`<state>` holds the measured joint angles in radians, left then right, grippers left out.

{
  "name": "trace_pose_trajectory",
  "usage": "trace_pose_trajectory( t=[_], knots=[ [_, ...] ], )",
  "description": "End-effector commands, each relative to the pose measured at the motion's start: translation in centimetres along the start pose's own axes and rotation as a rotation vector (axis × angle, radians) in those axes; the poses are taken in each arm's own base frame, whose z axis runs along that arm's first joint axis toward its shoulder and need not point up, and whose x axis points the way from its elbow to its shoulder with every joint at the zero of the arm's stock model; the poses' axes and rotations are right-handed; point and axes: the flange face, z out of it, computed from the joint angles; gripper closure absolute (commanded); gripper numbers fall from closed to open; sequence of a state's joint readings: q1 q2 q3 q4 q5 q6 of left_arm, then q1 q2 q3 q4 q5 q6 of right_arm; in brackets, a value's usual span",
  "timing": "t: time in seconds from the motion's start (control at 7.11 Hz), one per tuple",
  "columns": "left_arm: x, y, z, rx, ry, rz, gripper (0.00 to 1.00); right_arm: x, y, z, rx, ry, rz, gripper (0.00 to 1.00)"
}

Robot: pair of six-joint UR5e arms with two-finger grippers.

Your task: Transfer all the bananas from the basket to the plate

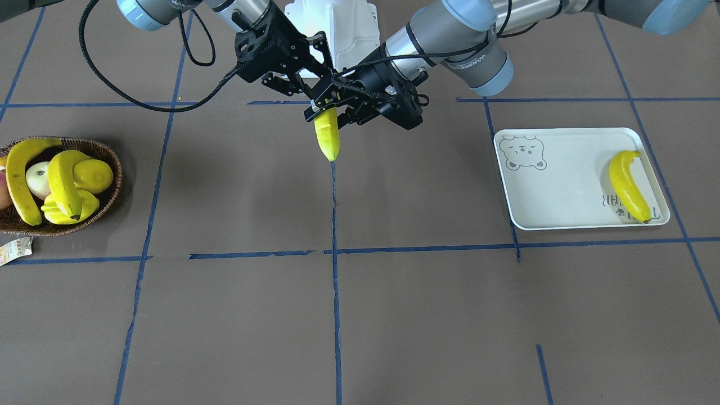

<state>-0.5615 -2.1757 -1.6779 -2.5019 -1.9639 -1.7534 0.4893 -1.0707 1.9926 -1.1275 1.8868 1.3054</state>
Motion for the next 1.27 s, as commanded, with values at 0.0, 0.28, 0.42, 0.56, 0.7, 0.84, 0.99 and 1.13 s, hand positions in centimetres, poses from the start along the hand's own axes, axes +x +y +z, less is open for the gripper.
trace_pose_trajectory(
  t=[0.0,0.28,0.42,0.56,0.7,0.84,0.99,1.13],
  knots=[
    [-0.1,0.0,0.0,-0.001,-0.003,0.003,1.0,0.0,0.0,0.0,0.0,0.0,-0.002,0.98],
    [-0.2,-0.2,-0.1,0.006,-0.005,0.001,1.0,-0.2,0.0,-0.1,0.0,-0.006,-0.002,0.09],
    [-0.2,-0.2,-0.1,0.006,-0.005,0.001,1.0,-0.3,-0.2,-0.3,0.004,-0.01,-0.003,0.02],
    [-0.3,-0.2,-0.1,0.006,-0.008,0.003,1.0,-0.3,-0.2,-0.4,0.005,-0.011,-0.003,0.01],
    [-0.5,-0.7,-0.1,0.016,-0.02,0.0,1.0,-0.7,-0.1,-1.1,0.007,-0.024,-0.006,0.01],
    [-0.9,-2.2,-0.4,0.045,-0.049,-0.012,1.0,-1.0,0.0,-2.0,0.01,-0.038,-0.01,0.01],
    [-1.3,-3.7,-0.8,0.072,-0.088,-0.029,1.0,-1.3,0.1,-3.1,0.015,-0.049,-0.013,0.01],
    [-1.9,-4.8,-0.9,0.091,-0.139,-0.037,1.0,-1.3,0.4,-4.6,0.02,-0.063,-0.018,0.01]
  ],
)
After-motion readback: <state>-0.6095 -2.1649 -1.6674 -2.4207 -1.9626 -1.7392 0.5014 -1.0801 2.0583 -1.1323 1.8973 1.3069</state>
